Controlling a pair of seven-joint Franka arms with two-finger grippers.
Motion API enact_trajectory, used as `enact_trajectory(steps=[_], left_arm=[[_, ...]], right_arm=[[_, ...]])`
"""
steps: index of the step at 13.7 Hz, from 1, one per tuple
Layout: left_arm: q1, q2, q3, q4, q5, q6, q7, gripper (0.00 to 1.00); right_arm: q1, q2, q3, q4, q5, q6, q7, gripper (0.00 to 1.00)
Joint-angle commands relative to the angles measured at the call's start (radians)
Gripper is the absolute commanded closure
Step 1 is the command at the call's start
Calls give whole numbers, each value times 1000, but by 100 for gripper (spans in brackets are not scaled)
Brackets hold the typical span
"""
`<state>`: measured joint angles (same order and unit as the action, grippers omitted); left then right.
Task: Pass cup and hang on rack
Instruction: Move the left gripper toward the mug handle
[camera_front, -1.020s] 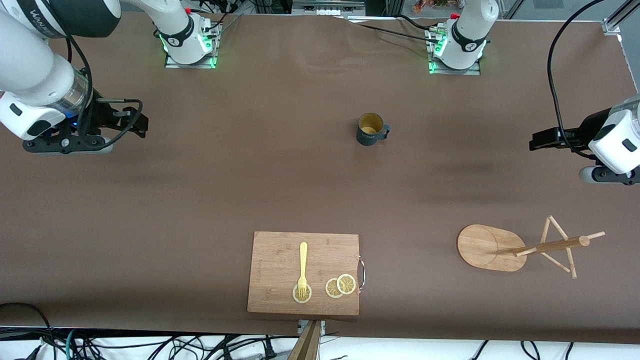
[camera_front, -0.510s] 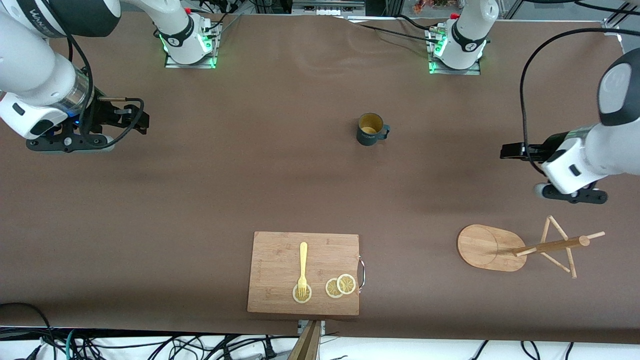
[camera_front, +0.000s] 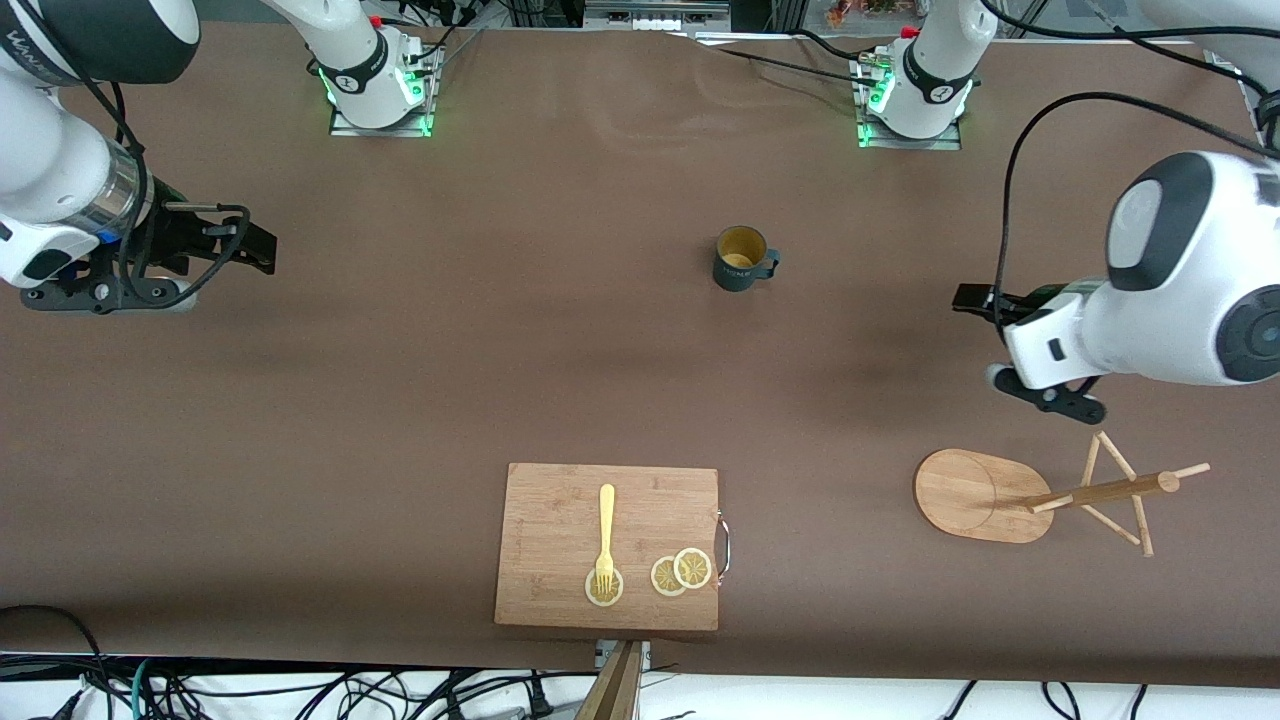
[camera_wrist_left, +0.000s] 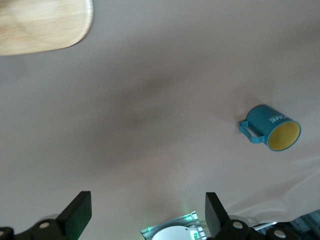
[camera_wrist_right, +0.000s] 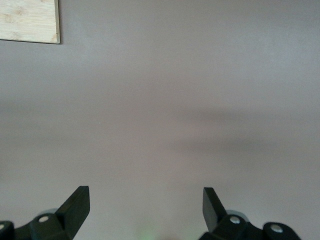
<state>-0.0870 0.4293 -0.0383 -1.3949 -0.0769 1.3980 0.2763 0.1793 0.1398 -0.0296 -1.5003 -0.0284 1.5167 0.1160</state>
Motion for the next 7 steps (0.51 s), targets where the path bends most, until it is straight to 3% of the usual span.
enact_trajectory(steps=[1,7], left_arm=[[-2,-84,-37,-182,-18,105,143,0],[0,-133,-68,-320,-38,226,596,0]], right_arm=[[-84,1,72,17,18,-13,8,0],[-90,-8,82,14,27,2,10,0]])
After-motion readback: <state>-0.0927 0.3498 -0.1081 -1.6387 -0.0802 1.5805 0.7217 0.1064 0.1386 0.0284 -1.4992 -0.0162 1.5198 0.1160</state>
